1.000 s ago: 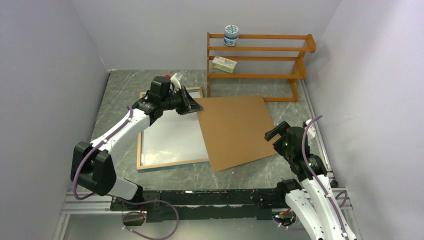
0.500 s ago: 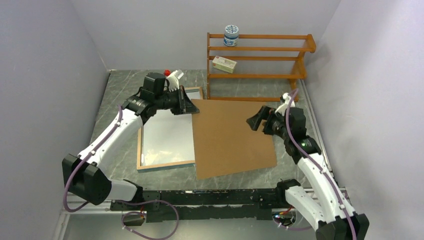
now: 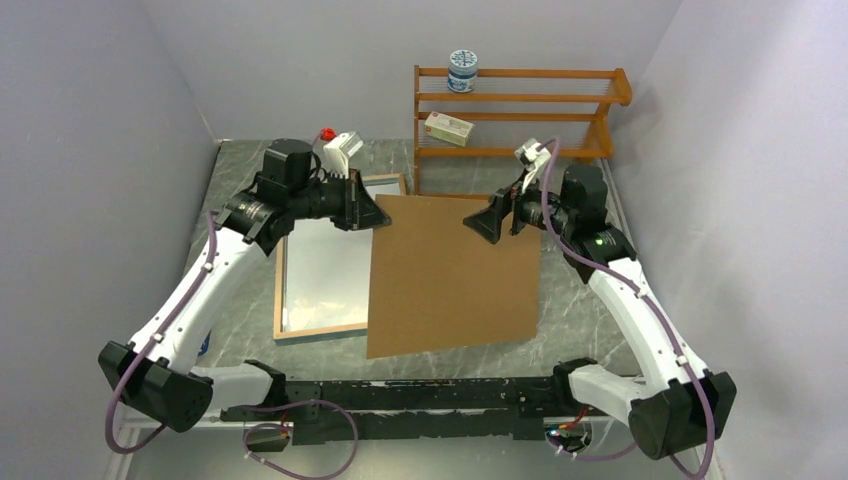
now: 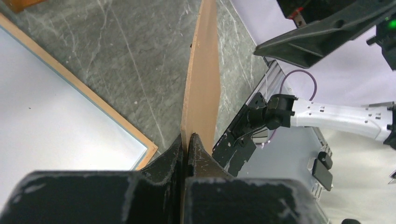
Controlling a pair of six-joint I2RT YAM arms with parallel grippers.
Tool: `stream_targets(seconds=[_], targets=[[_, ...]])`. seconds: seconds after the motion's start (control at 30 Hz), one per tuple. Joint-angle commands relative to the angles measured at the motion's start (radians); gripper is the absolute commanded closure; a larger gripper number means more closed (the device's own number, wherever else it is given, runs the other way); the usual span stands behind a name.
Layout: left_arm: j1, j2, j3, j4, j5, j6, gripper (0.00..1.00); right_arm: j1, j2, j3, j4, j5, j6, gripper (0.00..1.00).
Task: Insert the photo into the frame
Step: Turn over the photo frame item at the center of the board.
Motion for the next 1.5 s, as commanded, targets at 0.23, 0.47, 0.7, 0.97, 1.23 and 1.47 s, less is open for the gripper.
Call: stream_targets(seconds=[0.23,0.47,0.7,0.97,1.23,1.47], targets=[[-0.002,-0.025,0.261,-0.24,-0.004,0.331,0.97,0.096,0.196,0.315,-0.312,-0.085,-0.403,0.06],[-0.002,-0.057,0.308,-0.282,0.097,0.479,0.98,0.102,0.255,0.416,-0.482,-0.289,-0.48,0.2],[-0.002,-0.071,0.339,-0.315,0.184,0.558,0.97,0.144,0.226,0.423,-0.529,-0.351,-0.522,0.37],[-0.002,-0.028,0.392,-0.342,0.198,0.582,0.97,0.234,0.278,0.505,-0.632,-0.314,-0.575,0.61],[-0.002,-0.041,0.385,-0.316,0.168,0.547,0.97,0.235,0.208,0.44,-0.581,-0.329,-0.565,1.0],[-0.002,-0.047,0.372,-0.247,0.102,0.42,0.31,0.235,0.147,0.383,-0.474,-0.39,-0.523,1.0]])
